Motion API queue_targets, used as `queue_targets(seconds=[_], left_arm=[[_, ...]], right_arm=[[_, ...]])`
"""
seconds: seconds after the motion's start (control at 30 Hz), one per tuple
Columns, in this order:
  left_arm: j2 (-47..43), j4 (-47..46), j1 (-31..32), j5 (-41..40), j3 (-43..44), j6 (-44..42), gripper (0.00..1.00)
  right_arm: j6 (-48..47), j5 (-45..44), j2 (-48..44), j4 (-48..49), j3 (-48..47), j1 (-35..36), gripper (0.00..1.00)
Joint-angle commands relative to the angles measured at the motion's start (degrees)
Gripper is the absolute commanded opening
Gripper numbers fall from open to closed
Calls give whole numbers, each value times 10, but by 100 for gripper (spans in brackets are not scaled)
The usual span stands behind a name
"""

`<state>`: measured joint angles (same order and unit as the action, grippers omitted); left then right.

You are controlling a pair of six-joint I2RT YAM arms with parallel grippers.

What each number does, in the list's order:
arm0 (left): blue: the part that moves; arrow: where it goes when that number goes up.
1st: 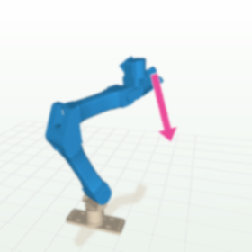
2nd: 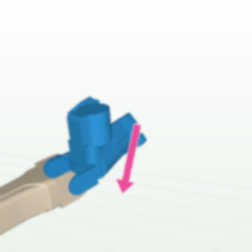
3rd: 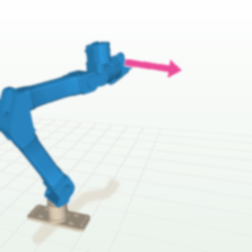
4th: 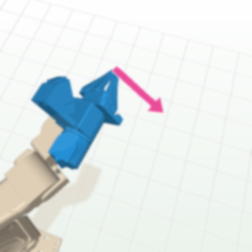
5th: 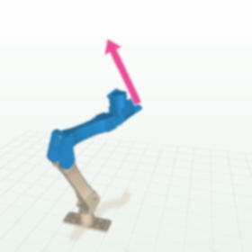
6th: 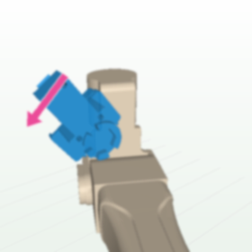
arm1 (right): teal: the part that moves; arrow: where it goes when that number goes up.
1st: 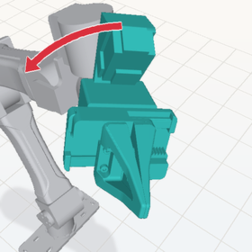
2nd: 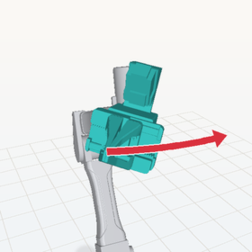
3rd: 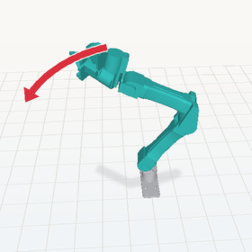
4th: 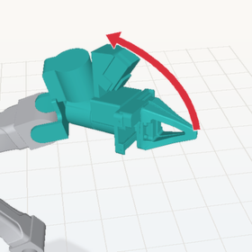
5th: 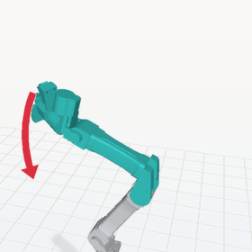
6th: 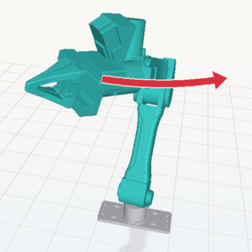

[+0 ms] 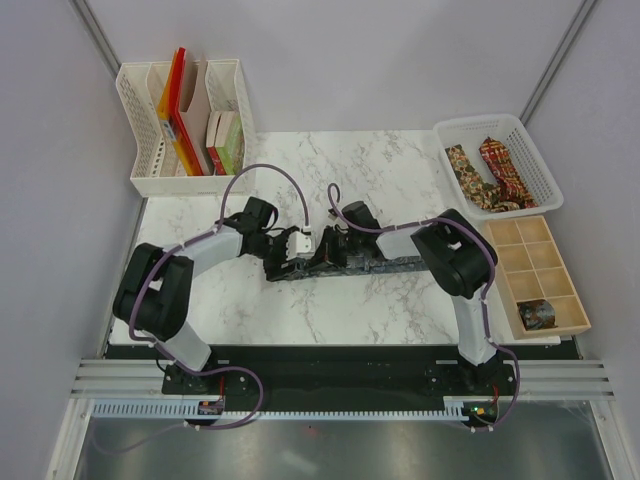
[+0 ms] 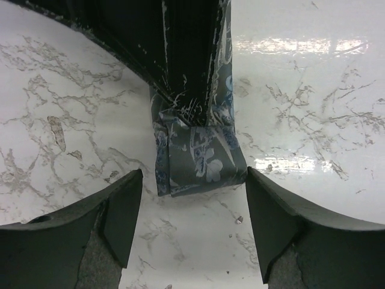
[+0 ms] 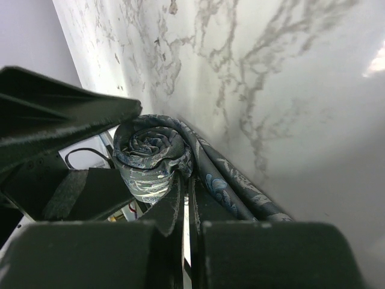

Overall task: Roll the ties
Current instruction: Roll the tie at the center of the board.

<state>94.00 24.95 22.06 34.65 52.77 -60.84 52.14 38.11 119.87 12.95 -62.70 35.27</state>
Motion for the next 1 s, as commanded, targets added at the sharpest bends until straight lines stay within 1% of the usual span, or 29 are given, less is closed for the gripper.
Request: queue_targets(seconds=[0.0,0.13,0.2,0.27,0.3,0.4,0.5,0.57,0.63,0.7,0.8,0.87,0.97], left_arm=[[-36,-19,4,16,-18,-29,73],[-54,12,4,10,-20,-26,62],[-76,37,3,2,-28,-29,60],[-97,60,3,-6,-35,-37,51],[-101,64,3,-11,-35,-36,44],[-94,94,8,-8,-13,-15,37],[-64,106,14,-10,17,3,33],[-48,108,16,-11,31,11,34],[-31,112,16,-15,40,15,43],[-37,113,11,-30,33,10,54],[-52,114,-2,-38,6,-7,62],[-60,112,-4,-42,-9,-12,64],[-63,105,-5,-36,-14,-10,63]], right_arm=[[-5,-66,43,-40,5,26,0],[47,-58,41,33,30,38,0],[77,-59,40,70,41,46,0],[97,-65,40,94,45,54,0],[104,-68,41,99,46,58,0],[120,-70,52,105,44,64,0],[129,-67,55,121,50,64,0],[129,-66,54,120,50,63,0],[124,-66,53,117,51,62,0],[117,-66,52,109,50,60,0],[108,-66,54,96,49,58,0],[101,-65,55,88,49,58,0],[93,-66,58,77,46,58,0]])
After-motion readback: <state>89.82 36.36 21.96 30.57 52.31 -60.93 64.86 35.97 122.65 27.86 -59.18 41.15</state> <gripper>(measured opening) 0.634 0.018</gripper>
